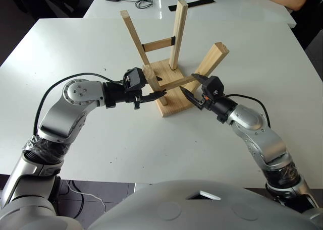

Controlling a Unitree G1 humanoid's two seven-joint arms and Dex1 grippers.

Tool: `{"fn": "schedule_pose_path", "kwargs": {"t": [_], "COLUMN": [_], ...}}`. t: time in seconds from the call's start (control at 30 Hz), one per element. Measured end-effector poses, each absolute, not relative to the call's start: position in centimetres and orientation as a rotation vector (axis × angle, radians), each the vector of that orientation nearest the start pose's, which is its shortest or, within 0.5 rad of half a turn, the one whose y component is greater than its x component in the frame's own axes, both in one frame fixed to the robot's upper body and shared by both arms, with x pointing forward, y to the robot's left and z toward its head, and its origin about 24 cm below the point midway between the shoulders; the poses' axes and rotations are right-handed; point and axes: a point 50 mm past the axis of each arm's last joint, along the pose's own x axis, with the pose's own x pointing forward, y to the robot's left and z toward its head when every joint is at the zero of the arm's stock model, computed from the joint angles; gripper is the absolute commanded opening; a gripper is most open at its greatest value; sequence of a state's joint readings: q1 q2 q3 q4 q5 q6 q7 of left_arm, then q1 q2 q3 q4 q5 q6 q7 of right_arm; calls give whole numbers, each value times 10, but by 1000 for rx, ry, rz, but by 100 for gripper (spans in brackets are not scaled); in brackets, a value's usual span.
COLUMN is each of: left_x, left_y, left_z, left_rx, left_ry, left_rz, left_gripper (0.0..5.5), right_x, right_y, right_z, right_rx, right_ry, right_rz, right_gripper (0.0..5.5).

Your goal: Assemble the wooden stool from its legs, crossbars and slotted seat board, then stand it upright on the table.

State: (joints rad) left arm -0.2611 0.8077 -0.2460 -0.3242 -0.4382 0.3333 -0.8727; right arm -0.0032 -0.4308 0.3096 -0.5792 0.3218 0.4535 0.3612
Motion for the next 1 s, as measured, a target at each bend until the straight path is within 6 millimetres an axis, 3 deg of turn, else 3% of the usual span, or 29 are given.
{"fn": "schedule_pose_path", "kwargs": {"t": [0.1,0.17,0.33,0.43,0.5,0.57,0.7,0.9,1.0], "left_x": [247,246,239,235,234,234,232,231,231], "left_y": [157,158,174,188,196,200,203,201,200], "left_z": [134,132,136,137,138,139,138,134,133], "left_rx": [437,440,446,430,426,423,416,443,446], "left_ry": [135,135,145,168,173,164,153,110,107], "left_rz": [-1210,-1210,-1258,-1300,-1312,-1319,-1345,-1366,-1365], "left_gripper": [211,211,211,211,211,211,211,211,211], "right_x": [186,169,149,156,174,188,201,235,246], "right_y": [-115,-143,-190,-218,-244,-255,-251,-261,-242], "right_z": [136,133,132,127,118,118,124,136,129], "right_rx": [24,18,-57,-151,-255,-275,-255,-514,-608], "right_ry": [-31,42,190,255,295,262,179,122,123], "right_rz": [931,949,969,847,624,487,422,100,70], "right_gripper": [290,290,290,290,290,290,345,448,493]}}
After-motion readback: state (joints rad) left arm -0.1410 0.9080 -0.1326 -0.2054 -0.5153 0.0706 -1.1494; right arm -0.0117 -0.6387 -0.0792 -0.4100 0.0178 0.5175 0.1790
